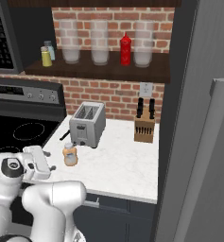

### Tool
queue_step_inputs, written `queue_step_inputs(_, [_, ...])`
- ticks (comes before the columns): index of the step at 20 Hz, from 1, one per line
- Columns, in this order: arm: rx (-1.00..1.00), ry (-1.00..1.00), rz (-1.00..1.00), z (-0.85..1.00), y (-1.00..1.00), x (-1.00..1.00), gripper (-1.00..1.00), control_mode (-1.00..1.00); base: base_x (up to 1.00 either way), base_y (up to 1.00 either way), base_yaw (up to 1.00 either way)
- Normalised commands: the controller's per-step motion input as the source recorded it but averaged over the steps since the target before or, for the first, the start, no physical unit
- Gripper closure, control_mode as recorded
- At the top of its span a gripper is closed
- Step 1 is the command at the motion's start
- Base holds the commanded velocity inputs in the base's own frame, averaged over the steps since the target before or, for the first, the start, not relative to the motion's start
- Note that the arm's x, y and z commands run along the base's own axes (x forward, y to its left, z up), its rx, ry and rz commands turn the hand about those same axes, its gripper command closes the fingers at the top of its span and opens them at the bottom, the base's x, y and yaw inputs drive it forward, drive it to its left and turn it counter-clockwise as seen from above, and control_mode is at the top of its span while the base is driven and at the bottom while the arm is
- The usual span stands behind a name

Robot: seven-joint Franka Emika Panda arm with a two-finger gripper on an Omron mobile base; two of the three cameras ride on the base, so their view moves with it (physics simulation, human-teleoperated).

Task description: Put the shaker and condiment bottle from the counter next to their counterparts in the cabinet.

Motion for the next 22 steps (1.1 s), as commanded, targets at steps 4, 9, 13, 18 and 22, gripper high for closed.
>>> queue_step_inputs(4, [0.00, 0.00, -0.03, -0.25, 0.00, 0.42, -1.00, -1.00, 0.00, 0.00, 0.00])
queue_step_inputs(9, [0.00, 0.01, 0.00, -0.14, -0.08, 0.43, -1.00, -1.00, 0.00, 0.00, 0.00])
queue_step_inputs(13, [0.00, 0.04, -0.02, -0.21, -0.27, 0.07, -1.00, -1.00, 0.00, 0.00, 0.00])
queue_step_inputs(18, [0.00, 0.12, -0.06, -0.20, -0.26, 0.02, -1.00, -1.00, 0.00, 0.00, 0.00])
queue_step_inputs(22, [0.00, 0.11, -0.03, -0.10, -0.26, 0.18, -1.00, -1.00, 0.00, 0.00, 0.00])
